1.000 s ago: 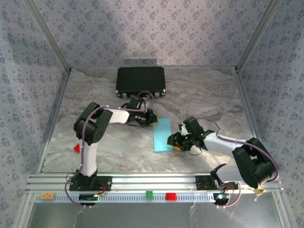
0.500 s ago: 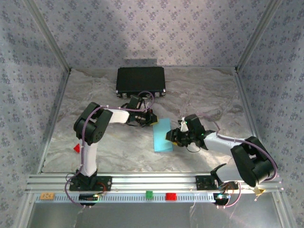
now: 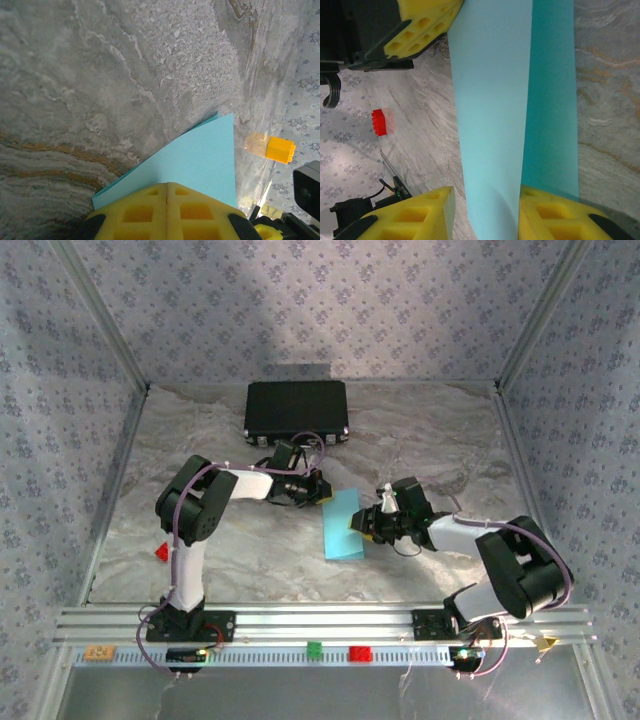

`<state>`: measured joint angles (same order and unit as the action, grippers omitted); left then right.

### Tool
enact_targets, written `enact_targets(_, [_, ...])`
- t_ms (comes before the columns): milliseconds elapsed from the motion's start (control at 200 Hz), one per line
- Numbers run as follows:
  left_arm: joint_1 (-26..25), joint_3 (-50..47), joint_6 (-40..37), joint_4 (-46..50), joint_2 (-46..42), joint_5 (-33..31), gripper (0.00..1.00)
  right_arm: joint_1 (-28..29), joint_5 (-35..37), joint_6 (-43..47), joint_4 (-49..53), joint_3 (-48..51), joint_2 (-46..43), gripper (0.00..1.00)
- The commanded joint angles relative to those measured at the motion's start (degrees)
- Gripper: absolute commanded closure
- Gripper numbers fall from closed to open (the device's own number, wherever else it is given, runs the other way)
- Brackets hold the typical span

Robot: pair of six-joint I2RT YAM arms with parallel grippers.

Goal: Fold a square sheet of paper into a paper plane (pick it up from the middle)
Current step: Fold the triangle a second time at the center of the table.

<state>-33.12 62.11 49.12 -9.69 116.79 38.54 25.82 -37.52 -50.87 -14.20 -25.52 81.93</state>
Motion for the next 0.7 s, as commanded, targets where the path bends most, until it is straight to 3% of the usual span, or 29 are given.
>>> enact_targets(0, [-0.88, -0.04, -0.42, 3.29, 1.55, -0.84, 0.96, -1.04, -1.8, -0.13, -1.59, 0.29, 1.19, 0.68])
enact_targets(240, [-0.97, -0.15, -0.34, 2.23, -0.69, 0.12, 0.87, -2.18, -3.98, 0.41, -3.09, 0.26, 3.66, 0.86])
enact_targets(355, [-1.2, -0.63, -0.5, 0.4, -3.77, 0.79, 0.72, -2.42, -3.38, -0.35, -3.77, 0.58, 3.77, 0.94])
enact_targets(565, [-1.5, -2.4, -2.68, 1.35, -12.23, -1.4, 0.35, -2.53, -1.15, -5.96, -8.46, 1.78, 2.9, 0.96])
enact_targets(695, [-1.96, -4.04, -5.32, 4.28, -17.43, -5.39, 0.28, -2.49, 1.11, -8.22, -9.52, 2.05, 2.8, 0.96])
